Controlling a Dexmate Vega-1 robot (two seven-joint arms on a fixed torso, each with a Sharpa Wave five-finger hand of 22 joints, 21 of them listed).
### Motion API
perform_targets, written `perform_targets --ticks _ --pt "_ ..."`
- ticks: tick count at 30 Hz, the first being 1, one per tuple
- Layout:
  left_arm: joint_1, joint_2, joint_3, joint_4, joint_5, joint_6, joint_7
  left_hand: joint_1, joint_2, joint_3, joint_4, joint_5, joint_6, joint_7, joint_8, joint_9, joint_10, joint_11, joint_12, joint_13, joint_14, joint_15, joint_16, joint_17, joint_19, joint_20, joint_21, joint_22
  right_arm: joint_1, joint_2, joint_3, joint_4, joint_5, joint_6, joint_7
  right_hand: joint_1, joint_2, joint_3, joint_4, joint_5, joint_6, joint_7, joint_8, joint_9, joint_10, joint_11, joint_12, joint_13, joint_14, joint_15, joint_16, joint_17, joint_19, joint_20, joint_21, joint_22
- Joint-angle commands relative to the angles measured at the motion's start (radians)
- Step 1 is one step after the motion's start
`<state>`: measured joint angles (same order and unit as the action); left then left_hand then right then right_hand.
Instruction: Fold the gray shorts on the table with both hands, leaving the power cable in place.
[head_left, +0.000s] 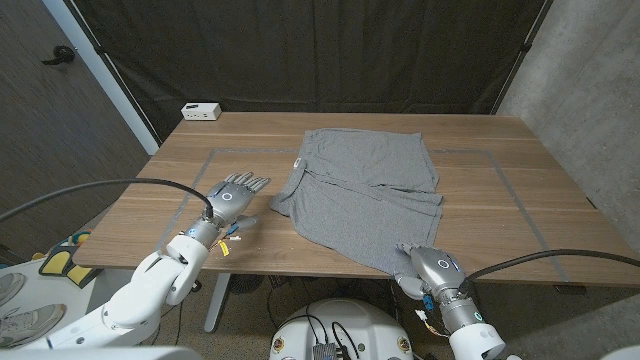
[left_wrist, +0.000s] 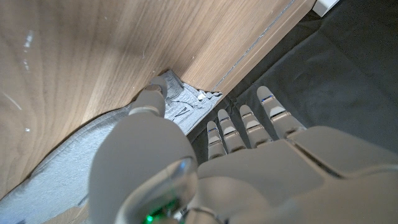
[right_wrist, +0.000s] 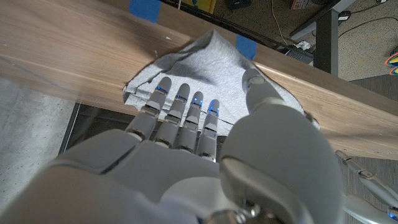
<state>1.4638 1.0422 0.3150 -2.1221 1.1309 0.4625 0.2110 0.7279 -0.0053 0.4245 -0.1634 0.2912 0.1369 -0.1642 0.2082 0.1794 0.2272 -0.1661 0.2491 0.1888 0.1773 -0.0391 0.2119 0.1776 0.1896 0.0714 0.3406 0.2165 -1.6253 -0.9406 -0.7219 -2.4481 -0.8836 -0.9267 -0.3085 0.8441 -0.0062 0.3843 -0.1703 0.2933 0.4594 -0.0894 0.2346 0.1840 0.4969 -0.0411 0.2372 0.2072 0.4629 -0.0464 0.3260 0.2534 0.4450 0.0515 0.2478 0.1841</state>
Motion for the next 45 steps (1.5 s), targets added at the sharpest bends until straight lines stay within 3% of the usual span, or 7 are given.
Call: perform_targets --ticks 1,8,16,27,32,40,45 --pt "-0.102 0.001 0.105 0.048 0.036 0.027 0.012 0.019 0.006 0.002 0.012 0.015 0.036 -0.013 0.014 0.005 0.033 -0.016 0.011 0.005 0.028 -0.051 0.007 0.005 0.019 -0.003 0.012 0.005 0.003 0.006 -0.004 0.002 0.000 -0.009 0.021 0.015 -0.008 -0.016 0.003 0.007 0.005 0.002 -0.003 0.002 0.004 0.001 0.001 0.004 0.004 -0.108 0.007 0.010 -0.007 -0.004 -0.006 0.004" --pt "-0.136 0.004 0.147 0.066 0.063 0.046 0.011 0.054 0.024 0.000 0.017 0.031 0.130 -0.026 0.034 0.008 0.101 -0.029 0.025 0.007 0.070 -0.082 0.011 0.008 0.038 -0.015 0.026 0.010 0.026 0.016 -0.033 0.026 -0.045 -0.038 0.051 0.015 -0.015 -0.034 0.012 0.012 0.002 0.003 -0.010 0.002 0.008 0.000 0.002 0.007 0.002 -0.111 0.014 0.022 -0.008 -0.002 -0.007 0.005" --pt "-0.172 0.002 0.183 0.089 0.073 0.056 -0.003 0.090 0.064 0.013 0.021 0.039 0.166 -0.031 0.034 0.008 0.154 -0.034 0.035 0.009 0.107 -0.101 0.018 0.013 0.058 -0.022 0.041 0.013 0.047 0.021 -0.044 0.042 -0.061 -0.036 0.071 0.082 0.017 -0.033 0.006 0.028 0.023 -0.017 -0.012 0.003 0.041 -0.013 0.017 0.017 0.035 -0.137 0.048 0.050 0.008 -0.026 -0.002 0.006" --pt "-0.237 -0.020 0.232 0.121 0.023 0.011 -0.023 0.060 0.076 -0.010 0.053 0.039 0.158 -0.030 0.018 0.008 0.144 -0.037 0.020 0.009 0.104 -0.095 0.015 0.020 0.055 -0.017 0.047 0.017 0.055 0.023 -0.040 0.043 -0.058 -0.026 0.084 0.099 0.022 -0.051 0.013 0.029 0.028 -0.022 -0.018 0.003 0.041 -0.021 0.020 0.024 0.030 -0.138 0.064 0.075 0.009 -0.030 -0.002 0.007" --pt "-0.276 -0.035 0.250 0.145 -0.027 -0.029 -0.043 0.060 0.090 -0.012 0.060 0.042 0.183 -0.045 0.020 0.008 0.174 -0.039 0.025 0.009 0.133 -0.116 0.023 0.021 0.061 -0.030 0.055 0.018 0.060 0.023 -0.041 0.044 -0.068 -0.031 0.094 0.108 0.024 -0.061 0.015 0.031 0.034 -0.019 -0.019 0.003 0.052 -0.018 0.026 0.027 0.037 -0.140 0.076 0.088 0.010 -0.028 -0.002 0.007" --pt "-0.335 -0.060 0.297 0.190 -0.034 -0.063 -0.052 0.099 0.145 0.014 0.049 0.031 0.249 -0.052 0.028 0.008 0.260 -0.048 0.035 0.008 0.183 -0.141 0.032 0.019 0.070 -0.033 0.070 0.021 0.072 0.022 -0.047 0.049 -0.092 -0.037 0.118 0.173 0.065 -0.090 0.016 0.036 0.172 -0.028 0.005 0.003 0.153 -0.036 0.084 0.048 0.124 -0.163 0.168 0.171 0.035 -0.043 0.009 0.009" --pt "-0.369 -0.079 0.321 0.215 -0.041 -0.083 -0.050 0.107 0.146 0.018 0.043 0.024 0.264 -0.053 0.028 0.008 0.274 -0.052 0.032 0.007 0.201 -0.148 0.034 0.018 0.076 -0.034 0.077 0.022 0.073 0.014 -0.034 0.044 -0.082 -0.022 0.122 0.195 0.074 -0.108 0.017 0.033 0.220 -0.029 0.005 0.002 0.195 -0.035 0.114 0.061 0.151 -0.166 0.214 0.218 0.047 -0.046 0.014 0.010"
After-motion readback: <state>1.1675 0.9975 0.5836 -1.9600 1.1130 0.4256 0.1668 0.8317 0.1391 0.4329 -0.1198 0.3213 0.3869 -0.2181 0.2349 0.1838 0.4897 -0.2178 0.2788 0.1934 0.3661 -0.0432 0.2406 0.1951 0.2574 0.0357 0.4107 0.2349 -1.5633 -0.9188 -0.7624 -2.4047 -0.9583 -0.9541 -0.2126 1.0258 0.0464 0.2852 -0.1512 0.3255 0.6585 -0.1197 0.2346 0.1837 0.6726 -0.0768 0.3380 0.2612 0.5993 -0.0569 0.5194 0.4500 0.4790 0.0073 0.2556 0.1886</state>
